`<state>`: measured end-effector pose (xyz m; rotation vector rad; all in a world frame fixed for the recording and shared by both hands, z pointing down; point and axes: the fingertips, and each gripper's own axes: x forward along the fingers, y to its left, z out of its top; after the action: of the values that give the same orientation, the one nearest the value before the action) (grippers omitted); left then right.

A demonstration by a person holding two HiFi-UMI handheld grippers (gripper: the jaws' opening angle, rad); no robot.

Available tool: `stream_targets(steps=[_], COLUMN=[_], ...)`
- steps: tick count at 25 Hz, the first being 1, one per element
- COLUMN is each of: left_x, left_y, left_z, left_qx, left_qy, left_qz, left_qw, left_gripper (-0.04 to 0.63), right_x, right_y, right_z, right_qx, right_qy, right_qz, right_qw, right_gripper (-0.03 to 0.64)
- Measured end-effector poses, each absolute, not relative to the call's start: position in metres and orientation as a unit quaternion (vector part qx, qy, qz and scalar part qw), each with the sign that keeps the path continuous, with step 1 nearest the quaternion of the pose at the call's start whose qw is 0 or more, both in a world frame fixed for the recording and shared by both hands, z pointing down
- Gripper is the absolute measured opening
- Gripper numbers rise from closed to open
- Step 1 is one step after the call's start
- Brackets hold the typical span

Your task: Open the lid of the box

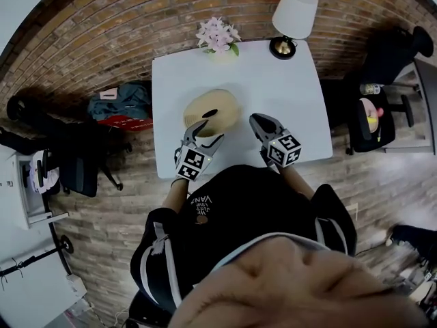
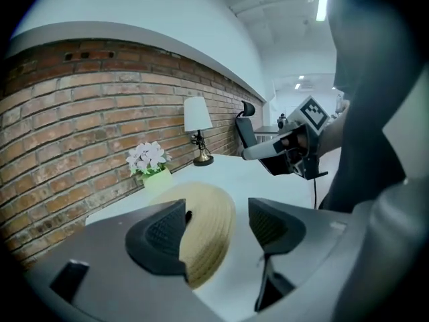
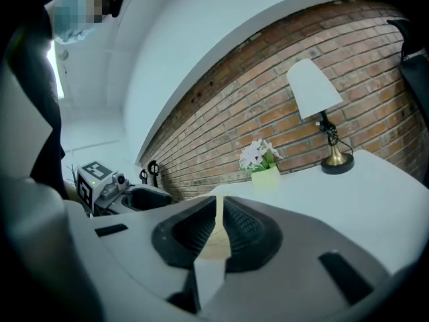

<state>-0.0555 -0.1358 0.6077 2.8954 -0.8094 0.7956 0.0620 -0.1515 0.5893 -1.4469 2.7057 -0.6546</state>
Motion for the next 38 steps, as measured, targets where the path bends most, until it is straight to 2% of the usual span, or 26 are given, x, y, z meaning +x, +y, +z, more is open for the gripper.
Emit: stream_targets(steps=[3, 8, 9, 10, 11, 14, 18, 24, 38], left_x=[-0.05, -0.043, -0.042, -0.041, -0.04, -0.039, -0.043, -0.047, -0.048], left_y=[-0.141, -0.154, -0.156, -0.157, -0.157, -0.157, -0.157, -0.158, -0.161], left_z=[0.626, 0.641, 0.643, 0.646, 0.65, 0.663, 0.678, 0.689, 0.711], left_qx=[0.923, 0.91, 0.906, 0.903, 0.899, 0.886, 0.865, 0.838, 0.79], left_qy=[-0.252, -0.227, -0.222, -0.217, -0.211, -0.186, -0.158, -0.14, -0.128], left_qz=[0.29, 0.348, 0.359, 0.371, 0.384, 0.425, 0.476, 0.527, 0.6], left_qw=[0.018, -0.011, -0.015, -0.018, -0.019, -0.018, -0.008, -0.01, 0.009], left_gripper=[0.325, 0.367, 0.371, 0.374, 0.374, 0.377, 0.391, 0.391, 0.391], right_x=[0.067, 0.068, 0.067, 0.066, 0.066, 0.067, 0.066, 0.062, 0.026], right_y=[-0.155, -0.159, -0.159, -0.159, -0.16, -0.162, -0.168, -0.172, -0.191], right_z=[0.597, 0.611, 0.615, 0.62, 0.626, 0.641, 0.663, 0.686, 0.698], right_qx=[-0.452, -0.432, -0.427, -0.422, -0.418, -0.403, -0.376, -0.339, -0.253], right_qy=[0.865, 0.869, 0.87, 0.87, 0.871, 0.876, 0.888, 0.898, 0.927], right_qz=[-0.219, -0.243, -0.248, -0.253, -0.258, -0.257, -0.233, -0.19, -0.062], right_qw=[-0.004, -0.01, -0.015, -0.022, -0.031, -0.063, -0.125, -0.207, -0.269], right_gripper=[0.006, 0.008, 0.031, 0.099, 0.137, 0.141, 0.224, 0.285, 0.307])
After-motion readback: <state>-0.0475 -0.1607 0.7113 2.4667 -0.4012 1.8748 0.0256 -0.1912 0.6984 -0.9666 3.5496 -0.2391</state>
